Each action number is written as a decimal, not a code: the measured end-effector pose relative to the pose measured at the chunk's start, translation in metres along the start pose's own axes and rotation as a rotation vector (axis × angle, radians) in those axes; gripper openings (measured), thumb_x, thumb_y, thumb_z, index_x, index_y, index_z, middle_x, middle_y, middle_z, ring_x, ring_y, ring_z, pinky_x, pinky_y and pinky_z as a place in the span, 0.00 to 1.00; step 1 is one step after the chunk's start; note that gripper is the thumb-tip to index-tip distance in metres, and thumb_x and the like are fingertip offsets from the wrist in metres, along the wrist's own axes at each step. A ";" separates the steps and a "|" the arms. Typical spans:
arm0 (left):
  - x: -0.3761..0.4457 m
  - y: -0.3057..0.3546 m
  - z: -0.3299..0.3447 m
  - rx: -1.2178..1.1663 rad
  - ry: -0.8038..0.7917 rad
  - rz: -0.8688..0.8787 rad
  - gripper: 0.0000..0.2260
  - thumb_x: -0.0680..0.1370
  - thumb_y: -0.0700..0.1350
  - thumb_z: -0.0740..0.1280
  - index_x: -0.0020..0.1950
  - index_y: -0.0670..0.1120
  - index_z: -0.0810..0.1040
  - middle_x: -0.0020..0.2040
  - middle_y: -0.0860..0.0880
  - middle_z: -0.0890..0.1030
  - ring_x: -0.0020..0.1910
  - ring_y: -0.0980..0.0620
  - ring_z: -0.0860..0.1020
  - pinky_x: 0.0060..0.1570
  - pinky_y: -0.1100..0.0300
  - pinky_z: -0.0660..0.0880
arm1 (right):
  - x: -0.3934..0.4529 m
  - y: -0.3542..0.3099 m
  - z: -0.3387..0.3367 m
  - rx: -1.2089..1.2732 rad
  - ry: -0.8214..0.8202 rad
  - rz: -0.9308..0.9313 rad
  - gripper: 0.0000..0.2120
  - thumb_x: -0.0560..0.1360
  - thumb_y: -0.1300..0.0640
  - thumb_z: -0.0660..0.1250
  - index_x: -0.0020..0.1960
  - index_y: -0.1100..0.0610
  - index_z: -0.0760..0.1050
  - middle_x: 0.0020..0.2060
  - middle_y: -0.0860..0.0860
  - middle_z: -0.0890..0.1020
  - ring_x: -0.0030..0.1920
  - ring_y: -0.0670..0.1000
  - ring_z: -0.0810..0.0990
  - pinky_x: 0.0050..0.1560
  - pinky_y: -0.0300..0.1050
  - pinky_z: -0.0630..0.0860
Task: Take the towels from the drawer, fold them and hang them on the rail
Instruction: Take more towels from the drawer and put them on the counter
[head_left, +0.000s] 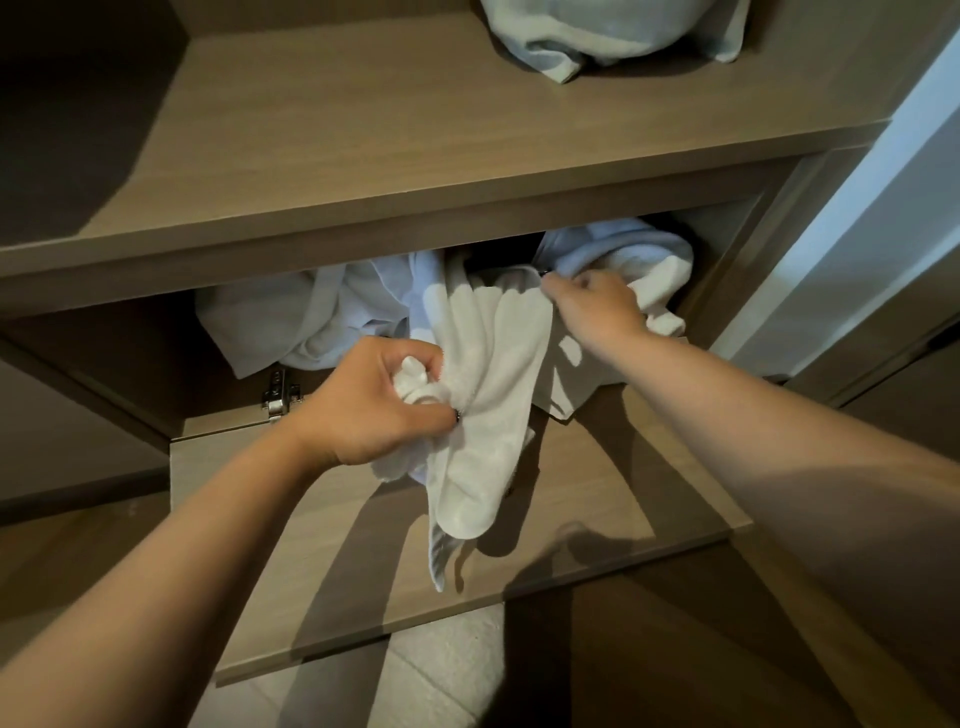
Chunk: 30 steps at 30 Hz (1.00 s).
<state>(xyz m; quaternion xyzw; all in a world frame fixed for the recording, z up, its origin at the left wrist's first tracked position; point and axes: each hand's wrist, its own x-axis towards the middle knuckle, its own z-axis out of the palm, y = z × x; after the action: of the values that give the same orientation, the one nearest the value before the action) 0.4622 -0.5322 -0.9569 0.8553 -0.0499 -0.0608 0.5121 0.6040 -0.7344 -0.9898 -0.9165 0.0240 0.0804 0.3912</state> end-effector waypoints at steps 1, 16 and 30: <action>-0.001 0.001 0.002 0.027 0.008 0.011 0.11 0.64 0.41 0.71 0.38 0.34 0.77 0.39 0.32 0.78 0.38 0.33 0.78 0.40 0.39 0.77 | -0.008 -0.003 0.007 0.080 -0.015 0.023 0.19 0.72 0.36 0.63 0.46 0.53 0.75 0.51 0.55 0.79 0.59 0.60 0.77 0.60 0.58 0.73; 0.010 -0.021 0.010 0.326 0.209 0.085 0.39 0.66 0.51 0.73 0.73 0.65 0.60 0.69 0.58 0.68 0.56 0.57 0.77 0.52 0.57 0.75 | -0.068 -0.025 -0.022 0.097 -0.318 -0.788 0.15 0.63 0.81 0.58 0.30 0.63 0.73 0.37 0.51 0.76 0.41 0.46 0.73 0.43 0.32 0.66; 0.015 0.016 0.023 -0.346 0.209 0.191 0.09 0.63 0.36 0.72 0.41 0.44 0.79 0.35 0.52 0.81 0.34 0.54 0.79 0.34 0.60 0.77 | -0.090 0.013 -0.003 0.299 -0.469 -0.497 0.25 0.64 0.62 0.80 0.53 0.41 0.75 0.48 0.34 0.82 0.52 0.31 0.78 0.45 0.26 0.74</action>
<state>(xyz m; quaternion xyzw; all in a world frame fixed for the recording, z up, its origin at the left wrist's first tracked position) 0.4734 -0.5622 -0.9544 0.7478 -0.0661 0.0692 0.6570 0.5141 -0.7477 -0.9823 -0.7839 -0.2779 0.1861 0.5231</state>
